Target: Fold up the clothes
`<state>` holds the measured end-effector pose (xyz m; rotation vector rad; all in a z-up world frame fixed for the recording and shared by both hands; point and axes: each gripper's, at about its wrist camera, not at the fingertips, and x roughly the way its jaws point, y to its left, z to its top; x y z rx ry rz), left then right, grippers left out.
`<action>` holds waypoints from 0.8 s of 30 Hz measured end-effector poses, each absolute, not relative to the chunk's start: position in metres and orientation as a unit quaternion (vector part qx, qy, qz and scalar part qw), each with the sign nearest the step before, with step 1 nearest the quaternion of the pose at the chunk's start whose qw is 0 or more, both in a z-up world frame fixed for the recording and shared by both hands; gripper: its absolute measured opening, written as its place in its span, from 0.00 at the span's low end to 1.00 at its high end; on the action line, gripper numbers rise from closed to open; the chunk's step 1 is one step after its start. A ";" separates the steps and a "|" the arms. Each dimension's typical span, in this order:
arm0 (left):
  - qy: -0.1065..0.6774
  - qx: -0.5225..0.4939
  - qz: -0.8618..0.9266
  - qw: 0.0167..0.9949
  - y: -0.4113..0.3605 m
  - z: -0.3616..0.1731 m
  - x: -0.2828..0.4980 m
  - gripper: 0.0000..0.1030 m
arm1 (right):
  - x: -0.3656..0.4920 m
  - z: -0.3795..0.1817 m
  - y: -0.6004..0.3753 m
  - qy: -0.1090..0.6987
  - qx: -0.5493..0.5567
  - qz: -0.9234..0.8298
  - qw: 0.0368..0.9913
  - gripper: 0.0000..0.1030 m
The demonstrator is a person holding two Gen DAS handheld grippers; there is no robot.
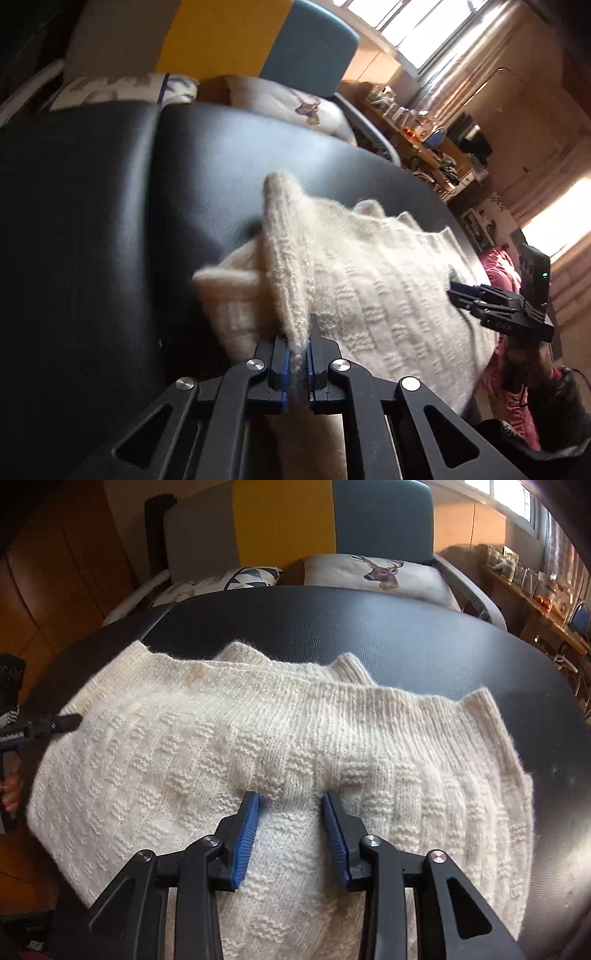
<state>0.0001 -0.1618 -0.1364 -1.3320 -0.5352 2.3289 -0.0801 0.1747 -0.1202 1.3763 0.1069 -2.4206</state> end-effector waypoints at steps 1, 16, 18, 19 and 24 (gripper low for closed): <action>-0.206 -0.472 0.833 0.200 -0.164 -0.138 0.001 0.07 | -0.080 -0.122 0.175 0.041 0.483 -0.856 0.178 0.35; -0.226 -0.468 0.844 0.132 -0.167 -0.105 -0.009 0.51 | -0.068 -0.121 0.177 0.019 0.452 -0.874 0.176 0.37; -0.201 -0.481 0.845 0.120 -0.157 -0.109 -0.016 0.51 | -0.068 -0.121 0.181 0.011 0.449 -0.874 0.185 0.38; -0.175 -0.497 0.844 0.095 -0.152 -0.117 -0.019 0.47 | -0.068 -0.122 0.182 0.006 0.449 -0.874 0.187 0.38; -0.172 -0.508 0.842 0.059 -0.151 -0.128 -0.019 0.47 | -0.070 -0.121 0.185 -0.003 0.451 -0.871 0.193 0.38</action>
